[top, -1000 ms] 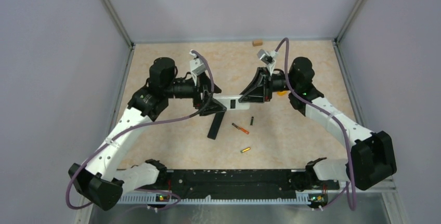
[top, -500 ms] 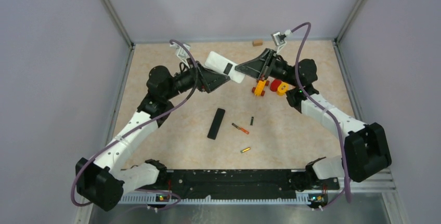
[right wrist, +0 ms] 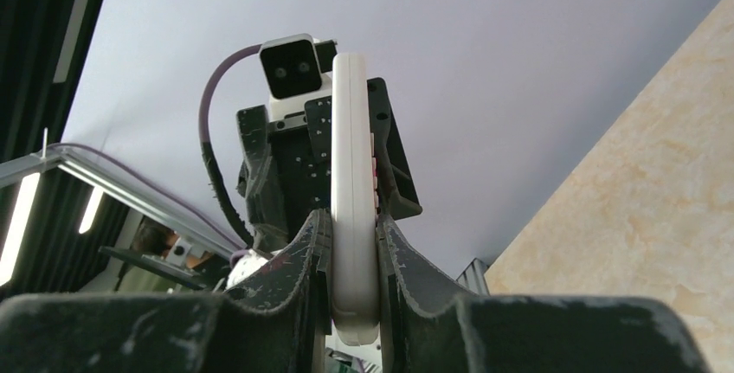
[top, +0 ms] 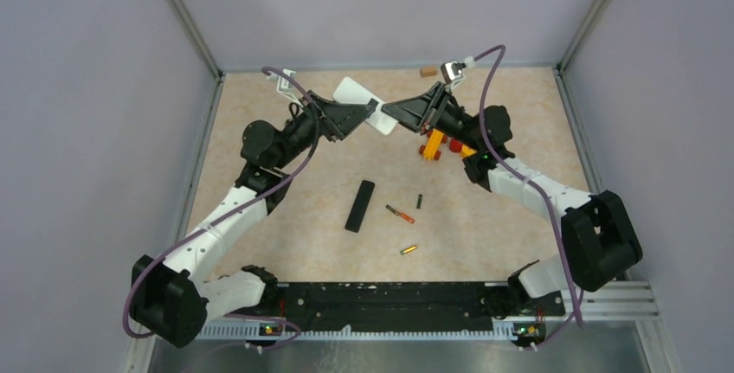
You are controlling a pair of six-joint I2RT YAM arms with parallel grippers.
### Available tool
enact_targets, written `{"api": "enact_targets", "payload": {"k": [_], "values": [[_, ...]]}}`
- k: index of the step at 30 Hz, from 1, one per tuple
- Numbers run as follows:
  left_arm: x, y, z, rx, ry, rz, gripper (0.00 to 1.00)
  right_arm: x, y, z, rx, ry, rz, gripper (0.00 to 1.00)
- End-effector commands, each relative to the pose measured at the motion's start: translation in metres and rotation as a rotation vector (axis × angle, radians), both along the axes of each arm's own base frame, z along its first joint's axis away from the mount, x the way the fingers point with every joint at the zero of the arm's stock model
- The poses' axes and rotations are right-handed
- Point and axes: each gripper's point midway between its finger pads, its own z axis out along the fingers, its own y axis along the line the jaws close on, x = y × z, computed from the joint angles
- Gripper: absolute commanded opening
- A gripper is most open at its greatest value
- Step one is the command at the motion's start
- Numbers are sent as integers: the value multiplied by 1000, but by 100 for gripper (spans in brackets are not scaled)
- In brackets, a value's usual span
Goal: Load the batteries into the remote control
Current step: Adjust the remote control, then remove the battery cover from the remote control.
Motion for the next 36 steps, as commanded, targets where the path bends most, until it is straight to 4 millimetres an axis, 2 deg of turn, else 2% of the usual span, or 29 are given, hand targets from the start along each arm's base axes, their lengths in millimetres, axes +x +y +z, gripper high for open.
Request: {"api": "enact_targets", "payload": {"k": [1,9,10,12,13,14,15,17,20,24,27,30,31,34,36], "values": [[-3,4,22,-74,-50,-2,59,-9,1,10,51,-35,47,0],[-3,1,21,-51,-41,-14,14,-7,4,2,30,-33,53,0],[-1,1,20,-42,-41,-6,6,-6,5,0,20,-32,49,6],[-1,2,21,-34,-64,7,0,-2,5,-1,11,-26,29,45],[-1,3,21,-35,-65,13,0,-1,4,-1,11,-22,22,61],[1,4,22,-38,-65,21,0,-1,4,-1,12,-22,18,72],[2,4,22,-39,-63,26,0,-1,4,0,11,-26,16,78],[4,4,22,-44,-57,31,0,0,3,-1,4,-23,3,84],[6,5,22,-54,-48,35,0,4,0,-7,-16,-6,-37,84],[11,6,21,-65,-27,55,0,7,-4,-16,-48,26,-79,64],[14,8,20,-73,-7,70,0,6,-6,-17,-53,27,-100,53],[15,9,19,-80,11,74,0,9,-5,-22,-80,36,-116,48],[16,9,19,-83,18,75,0,8,-5,-23,-83,34,-113,49],[17,8,19,-85,37,69,0,4,-1,-22,-88,16,-103,66],[16,7,19,-86,42,61,0,2,2,-21,-92,7,-96,70]]}}
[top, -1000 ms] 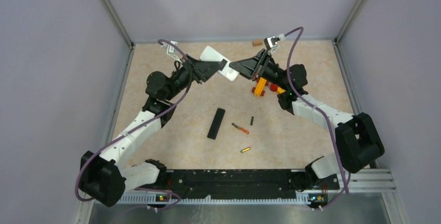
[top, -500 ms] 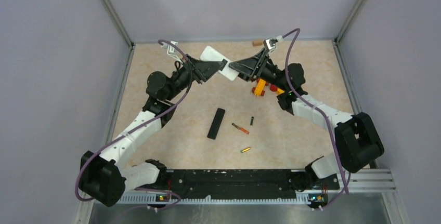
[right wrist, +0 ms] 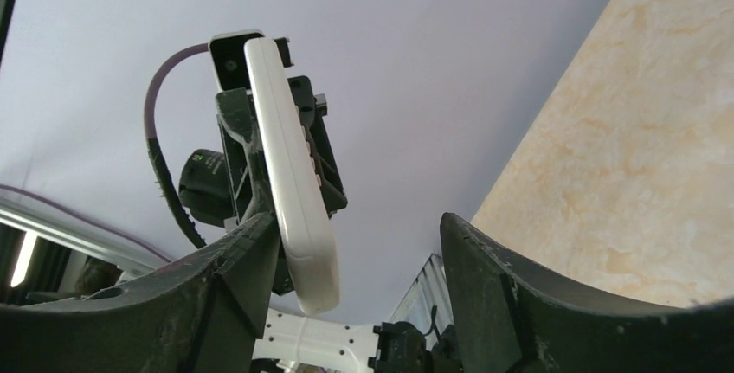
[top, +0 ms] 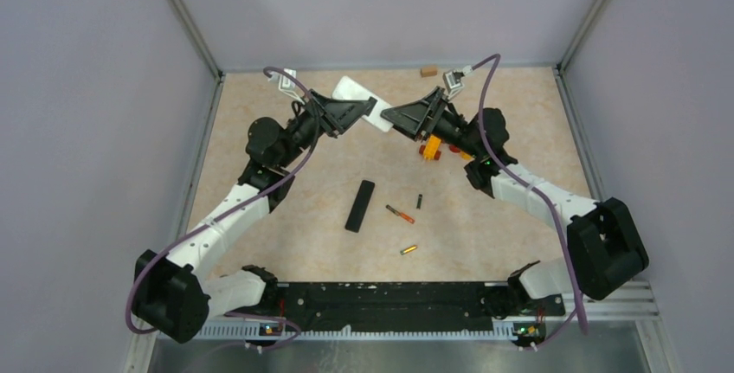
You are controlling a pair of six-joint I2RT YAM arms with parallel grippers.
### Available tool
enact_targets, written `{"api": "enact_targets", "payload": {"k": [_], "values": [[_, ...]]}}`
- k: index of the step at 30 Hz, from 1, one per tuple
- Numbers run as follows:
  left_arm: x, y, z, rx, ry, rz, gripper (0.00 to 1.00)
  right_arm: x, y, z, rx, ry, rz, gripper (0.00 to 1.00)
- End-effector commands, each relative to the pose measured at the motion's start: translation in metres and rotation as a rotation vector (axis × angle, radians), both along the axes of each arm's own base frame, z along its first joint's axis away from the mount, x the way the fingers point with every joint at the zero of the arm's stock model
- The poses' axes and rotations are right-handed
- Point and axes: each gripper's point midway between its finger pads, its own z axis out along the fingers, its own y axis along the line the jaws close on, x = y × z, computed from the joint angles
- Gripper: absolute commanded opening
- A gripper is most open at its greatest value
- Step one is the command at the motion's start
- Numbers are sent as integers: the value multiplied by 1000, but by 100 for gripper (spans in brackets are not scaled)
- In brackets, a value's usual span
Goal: Load the batteries into the remote control
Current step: Remove the battery cover from the remote control.
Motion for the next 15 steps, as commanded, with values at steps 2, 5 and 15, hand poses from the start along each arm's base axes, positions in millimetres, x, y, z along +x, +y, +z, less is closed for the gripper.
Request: {"api": "enact_targets", "payload": {"k": [2,5,15], "values": [[-5,3,33,-63,-67,-1,0,-8,4,11,-8,-57,2,68],[-5,4,33,-63,-66,1,0,-2,5,10,-19,-36,-13,51],[-3,1,35,-89,-37,-21,0,-1,5,4,-50,-82,-43,32]]}}
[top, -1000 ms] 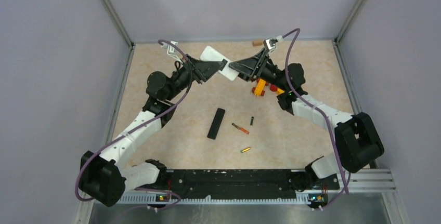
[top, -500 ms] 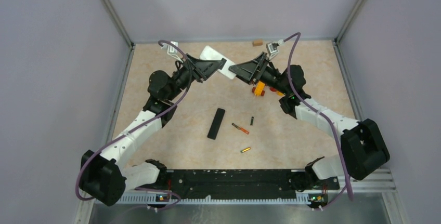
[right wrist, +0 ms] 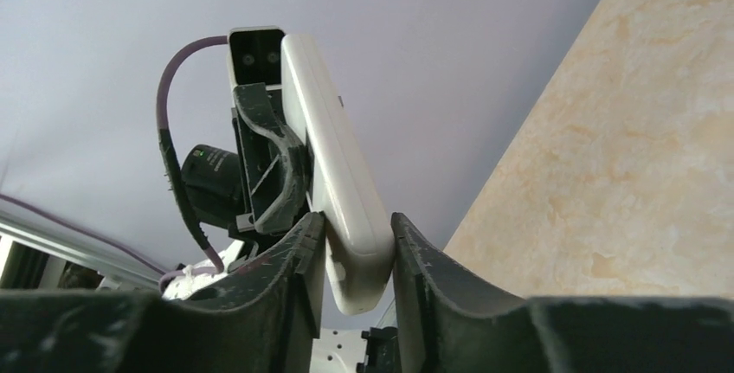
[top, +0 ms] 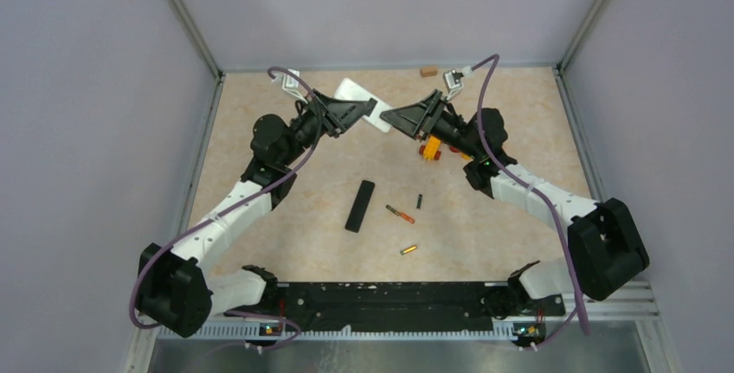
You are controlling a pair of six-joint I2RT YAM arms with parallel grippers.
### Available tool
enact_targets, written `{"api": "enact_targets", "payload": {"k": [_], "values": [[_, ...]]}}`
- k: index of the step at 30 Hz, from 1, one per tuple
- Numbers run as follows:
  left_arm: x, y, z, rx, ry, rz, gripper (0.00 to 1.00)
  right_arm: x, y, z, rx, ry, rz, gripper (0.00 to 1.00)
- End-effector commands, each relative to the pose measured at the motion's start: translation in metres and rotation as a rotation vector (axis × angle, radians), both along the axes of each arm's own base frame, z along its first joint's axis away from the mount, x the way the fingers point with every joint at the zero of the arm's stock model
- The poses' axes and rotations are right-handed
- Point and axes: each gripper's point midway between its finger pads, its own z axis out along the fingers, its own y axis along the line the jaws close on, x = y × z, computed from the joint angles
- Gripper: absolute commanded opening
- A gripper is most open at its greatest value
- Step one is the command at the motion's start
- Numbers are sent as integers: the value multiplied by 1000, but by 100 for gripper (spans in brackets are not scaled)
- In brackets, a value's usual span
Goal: Load the batteries into the remote control
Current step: Remove the battery cover from the remote control.
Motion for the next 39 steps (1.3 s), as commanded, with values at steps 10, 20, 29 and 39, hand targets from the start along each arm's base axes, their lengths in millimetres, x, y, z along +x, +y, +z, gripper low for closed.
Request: {"api": "enact_targets", "payload": {"k": [10,20,29,39], "values": [[-20,16,70,-161,-18,-40,0,-24,1,10,3,-222,79,21],[-18,27,67,-151,-49,7,0,-11,1,12,51,-122,68,27],[-8,19,48,-121,-41,-12,0,4,5,-2,61,61,49,62],[6,21,29,-28,-44,56,0,11,8,-17,-2,170,40,50]]}}
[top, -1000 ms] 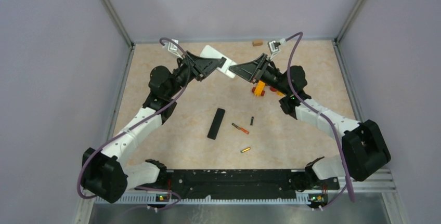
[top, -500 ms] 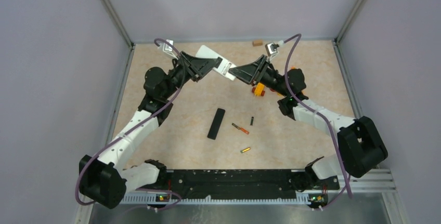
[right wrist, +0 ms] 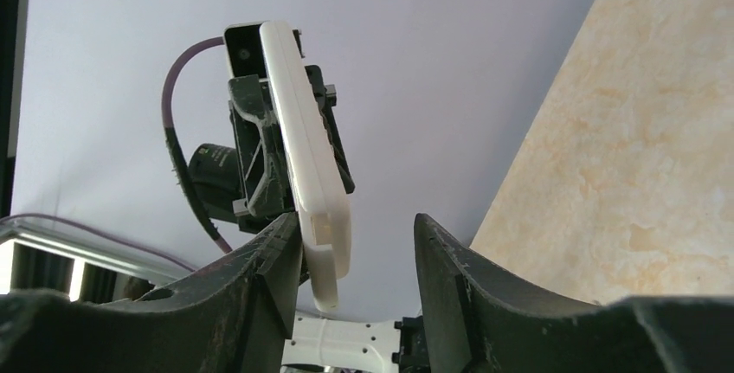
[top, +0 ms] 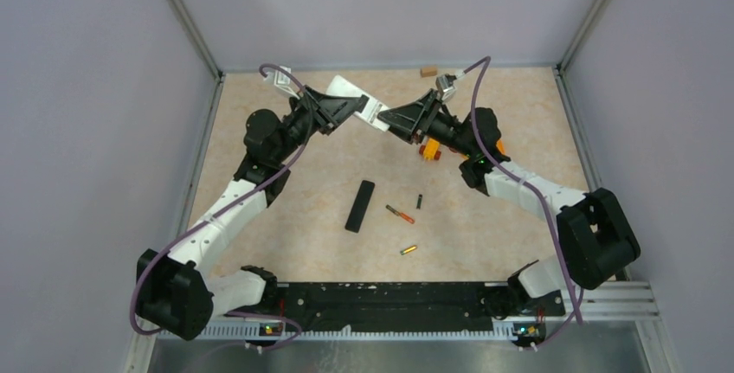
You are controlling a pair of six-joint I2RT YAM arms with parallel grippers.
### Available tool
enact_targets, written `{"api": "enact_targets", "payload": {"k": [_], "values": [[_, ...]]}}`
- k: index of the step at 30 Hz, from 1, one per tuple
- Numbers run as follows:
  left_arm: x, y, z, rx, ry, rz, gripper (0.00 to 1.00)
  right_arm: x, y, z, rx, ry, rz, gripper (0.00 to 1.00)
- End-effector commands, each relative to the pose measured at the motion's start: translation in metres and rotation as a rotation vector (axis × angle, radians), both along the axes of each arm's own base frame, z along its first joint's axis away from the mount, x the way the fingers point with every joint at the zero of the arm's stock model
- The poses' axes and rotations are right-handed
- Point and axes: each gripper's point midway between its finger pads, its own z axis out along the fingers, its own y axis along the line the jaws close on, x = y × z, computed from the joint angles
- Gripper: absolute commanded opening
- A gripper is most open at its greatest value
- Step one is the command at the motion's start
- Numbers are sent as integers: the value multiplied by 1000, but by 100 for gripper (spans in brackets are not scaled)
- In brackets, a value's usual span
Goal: Load the batteries into the remote control
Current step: Remove the battery cover from the remote control.
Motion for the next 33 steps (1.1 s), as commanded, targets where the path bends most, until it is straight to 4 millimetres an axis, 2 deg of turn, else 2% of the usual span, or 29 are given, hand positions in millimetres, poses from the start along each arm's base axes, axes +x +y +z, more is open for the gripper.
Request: {"api": "enact_targets", "payload": {"k": [1,7,16,21,26,31,33], "values": [[-2,5,28,5,-141,41,0,9,2,-9,-73,76,-14,48],[3,7,20,70,-170,75,0,11,4,-20,-114,130,-9,44],[9,15,11,192,-213,137,0,10,2,-21,-121,155,-6,39],[13,18,1,242,-210,161,0,7,5,-19,-119,148,25,28],[21,25,-18,314,-181,207,0,5,4,-17,-123,122,27,16],[33,37,-57,419,-85,272,0,7,2,-21,-140,26,8,6],[35,44,-74,463,-43,298,0,11,2,-28,-167,1,-11,3]]}}
